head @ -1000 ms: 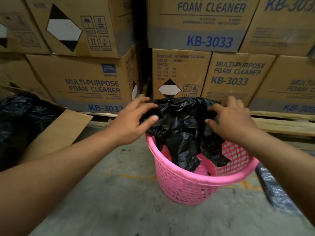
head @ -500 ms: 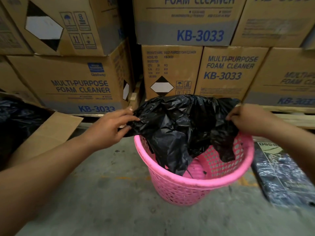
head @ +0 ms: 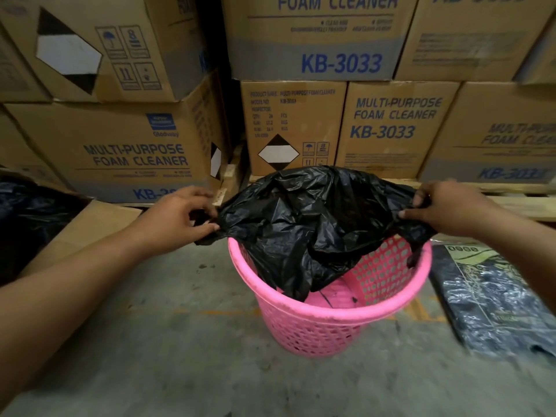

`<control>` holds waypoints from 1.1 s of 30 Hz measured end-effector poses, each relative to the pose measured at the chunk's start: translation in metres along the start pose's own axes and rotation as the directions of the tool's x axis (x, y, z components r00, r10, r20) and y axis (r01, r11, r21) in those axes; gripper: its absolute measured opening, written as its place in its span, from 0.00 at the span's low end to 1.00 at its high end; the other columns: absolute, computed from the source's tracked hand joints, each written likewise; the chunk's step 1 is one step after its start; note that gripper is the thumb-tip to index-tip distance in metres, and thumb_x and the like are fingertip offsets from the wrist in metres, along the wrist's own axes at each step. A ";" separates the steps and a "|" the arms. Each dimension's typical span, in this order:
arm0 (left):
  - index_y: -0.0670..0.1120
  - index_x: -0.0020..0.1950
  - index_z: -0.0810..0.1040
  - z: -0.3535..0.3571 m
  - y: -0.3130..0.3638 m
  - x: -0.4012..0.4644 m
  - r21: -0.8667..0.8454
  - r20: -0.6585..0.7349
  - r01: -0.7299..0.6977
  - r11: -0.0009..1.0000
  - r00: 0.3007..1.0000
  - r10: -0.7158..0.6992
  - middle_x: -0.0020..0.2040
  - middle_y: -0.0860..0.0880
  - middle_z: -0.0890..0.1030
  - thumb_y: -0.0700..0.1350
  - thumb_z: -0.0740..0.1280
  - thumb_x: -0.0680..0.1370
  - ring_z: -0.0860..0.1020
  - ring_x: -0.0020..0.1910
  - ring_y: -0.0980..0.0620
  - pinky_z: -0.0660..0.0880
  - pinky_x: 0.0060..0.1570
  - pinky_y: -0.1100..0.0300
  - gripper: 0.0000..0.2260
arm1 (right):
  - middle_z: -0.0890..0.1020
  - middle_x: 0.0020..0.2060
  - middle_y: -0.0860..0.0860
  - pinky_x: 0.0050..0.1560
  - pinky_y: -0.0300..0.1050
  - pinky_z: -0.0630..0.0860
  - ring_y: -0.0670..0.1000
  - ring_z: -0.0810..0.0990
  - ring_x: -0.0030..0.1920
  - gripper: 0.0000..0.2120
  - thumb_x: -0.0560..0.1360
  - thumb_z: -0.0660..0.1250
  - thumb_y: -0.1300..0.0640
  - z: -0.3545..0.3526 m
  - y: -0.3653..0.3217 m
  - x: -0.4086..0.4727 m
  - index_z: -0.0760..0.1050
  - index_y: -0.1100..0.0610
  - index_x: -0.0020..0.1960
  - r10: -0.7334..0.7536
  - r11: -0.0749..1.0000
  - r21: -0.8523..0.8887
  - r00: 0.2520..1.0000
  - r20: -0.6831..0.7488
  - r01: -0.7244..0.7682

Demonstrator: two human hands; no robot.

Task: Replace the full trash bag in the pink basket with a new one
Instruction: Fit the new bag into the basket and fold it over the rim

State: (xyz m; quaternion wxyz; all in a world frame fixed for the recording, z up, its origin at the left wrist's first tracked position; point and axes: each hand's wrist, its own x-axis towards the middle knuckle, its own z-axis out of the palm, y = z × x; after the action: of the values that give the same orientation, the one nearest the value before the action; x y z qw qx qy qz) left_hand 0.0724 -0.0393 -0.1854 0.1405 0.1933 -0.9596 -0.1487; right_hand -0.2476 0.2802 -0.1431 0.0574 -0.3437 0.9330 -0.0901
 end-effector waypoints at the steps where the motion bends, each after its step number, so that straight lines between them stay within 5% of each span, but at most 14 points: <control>1: 0.55 0.52 0.80 0.000 0.004 0.000 -0.005 -0.048 -0.038 0.999 0.998 0.038 0.69 0.51 0.73 0.51 0.71 0.76 0.75 0.64 0.50 0.74 0.60 0.51 0.07 | 0.74 0.43 0.54 0.49 0.48 0.70 0.61 0.75 0.54 0.16 0.68 0.76 0.45 -0.001 -0.002 -0.002 0.76 0.54 0.47 -0.013 0.999 -0.037 1.000 -0.019 0.012; 3: 0.51 0.60 0.80 -0.003 0.017 0.000 0.032 -0.121 -0.236 0.971 0.964 0.238 0.70 0.51 0.72 0.49 0.64 0.76 0.73 0.68 0.49 0.72 0.63 0.43 0.13 | 0.70 0.61 0.58 0.60 0.55 0.69 0.63 0.68 0.65 0.20 0.69 0.76 0.50 -0.004 -0.007 -0.005 0.76 0.47 0.59 -0.228 0.948 -0.249 0.969 -0.098 0.198; 5: 0.51 0.66 0.79 -0.004 0.040 0.003 0.084 -0.009 -0.392 0.916 0.919 0.394 0.70 0.51 0.74 0.52 0.60 0.78 0.72 0.70 0.51 0.71 0.66 0.44 0.18 | 0.69 0.72 0.50 0.62 0.54 0.69 0.57 0.68 0.70 0.23 0.72 0.70 0.58 -0.003 -0.014 -0.009 0.75 0.40 0.64 -0.523 0.785 -0.357 0.850 0.055 0.506; 6: 0.53 0.69 0.76 -0.002 0.050 0.004 0.104 0.109 -0.387 0.916 0.920 0.376 0.71 0.51 0.74 0.57 0.58 0.79 0.71 0.71 0.52 0.70 0.68 0.47 0.21 | 0.73 0.70 0.46 0.61 0.46 0.70 0.52 0.72 0.67 0.25 0.73 0.66 0.60 -0.004 -0.018 -0.011 0.74 0.38 0.65 -0.546 0.752 -0.322 0.818 0.184 0.575; 9: 0.56 0.73 0.72 0.006 0.068 0.008 0.241 0.341 -0.270 0.932 0.923 0.179 0.68 0.51 0.76 0.71 0.51 0.74 0.72 0.69 0.51 0.71 0.66 0.49 0.33 | 0.82 0.60 0.44 0.47 0.35 0.66 0.46 0.79 0.55 0.20 0.79 0.61 0.54 -0.007 -0.026 -0.025 0.72 0.40 0.69 -0.441 0.795 -0.263 0.819 0.367 0.546; 13: 0.51 0.68 0.78 0.003 0.055 -0.004 0.126 0.240 -0.327 0.937 0.926 0.291 0.54 0.52 0.72 0.76 0.56 0.71 0.71 0.56 0.54 0.74 0.55 0.54 0.38 | 0.79 0.57 0.51 0.54 0.41 0.70 0.51 0.77 0.59 0.29 0.74 0.62 0.35 -0.006 -0.016 -0.030 0.71 0.47 0.71 -0.466 0.762 -0.320 0.820 0.332 0.563; 17: 0.52 0.63 0.82 0.007 0.038 -0.011 0.065 0.183 -0.354 0.933 0.923 0.338 0.51 0.53 0.67 0.76 0.62 0.68 0.69 0.52 0.53 0.72 0.51 0.56 0.35 | 0.68 0.45 0.50 0.55 0.44 0.69 0.53 0.71 0.54 0.18 0.73 0.67 0.40 0.007 -0.005 -0.026 0.82 0.50 0.54 -0.476 0.729 -0.412 0.837 0.268 0.547; 21: 0.52 0.61 0.82 0.006 0.039 0.004 0.019 0.094 -0.241 0.970 0.967 0.238 0.52 0.50 0.71 0.69 0.66 0.71 0.72 0.52 0.52 0.73 0.50 0.55 0.28 | 0.73 0.42 0.54 0.52 0.48 0.71 0.57 0.73 0.51 0.09 0.70 0.72 0.49 0.013 0.000 -0.015 0.83 0.54 0.39 -0.472 0.816 -0.328 0.876 0.096 0.476; 24: 0.51 0.58 0.84 0.003 0.043 0.016 -0.039 0.056 -0.142 0.989 0.988 0.144 0.55 0.51 0.73 0.63 0.70 0.69 0.74 0.55 0.53 0.75 0.56 0.54 0.23 | 0.74 0.42 0.53 0.50 0.49 0.73 0.58 0.77 0.47 0.06 0.72 0.72 0.53 0.021 -0.003 -0.009 0.83 0.55 0.40 -0.451 0.876 -0.197 0.892 -0.007 0.441; 27: 0.48 0.44 0.84 0.007 0.050 0.022 -0.089 0.034 -0.181 0.979 0.982 0.184 0.63 0.50 0.75 0.51 0.75 0.73 0.75 0.61 0.54 0.74 0.60 0.55 0.07 | 0.76 0.39 0.45 0.46 0.43 0.68 0.52 0.78 0.43 0.03 0.75 0.70 0.55 0.023 -0.006 -0.012 0.81 0.53 0.43 -0.505 0.862 -0.057 0.863 -0.015 0.503; 29: 0.49 0.40 0.79 0.010 0.056 0.020 -0.090 0.053 -0.213 0.973 0.974 0.218 0.60 0.51 0.79 0.47 0.74 0.74 0.78 0.59 0.54 0.76 0.59 0.53 0.06 | 0.75 0.34 0.38 0.49 0.45 0.67 0.47 0.76 0.40 0.04 0.76 0.68 0.54 0.019 -0.004 -0.016 0.77 0.47 0.42 -0.516 0.856 -0.032 0.857 -0.008 0.516; 31: 0.50 0.47 0.79 0.014 0.060 0.018 -0.102 0.052 -0.225 0.969 0.972 0.231 0.54 0.53 0.81 0.50 0.71 0.75 0.79 0.54 0.55 0.77 0.54 0.51 0.05 | 0.76 0.33 0.35 0.48 0.45 0.69 0.45 0.76 0.37 0.08 0.76 0.68 0.55 0.013 0.002 -0.016 0.74 0.43 0.41 -0.528 0.849 -0.030 0.849 -0.021 0.528; 33: 0.55 0.64 0.77 0.016 0.062 0.018 -0.100 0.082 -0.199 0.975 0.975 0.207 0.55 0.56 0.78 0.54 0.69 0.77 0.76 0.54 0.58 0.75 0.53 0.58 0.16 | 0.79 0.38 0.36 0.44 0.40 0.70 0.45 0.79 0.40 0.09 0.77 0.67 0.58 0.007 0.007 -0.017 0.78 0.44 0.47 -0.507 0.861 0.038 0.862 0.004 0.507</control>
State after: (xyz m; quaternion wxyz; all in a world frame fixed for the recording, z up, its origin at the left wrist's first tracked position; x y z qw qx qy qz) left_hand 0.0310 0.0117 -0.1757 0.1191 0.0804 -0.9720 -0.1860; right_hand -0.2378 0.2959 -0.1505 0.0444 -0.5764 0.8077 -0.1163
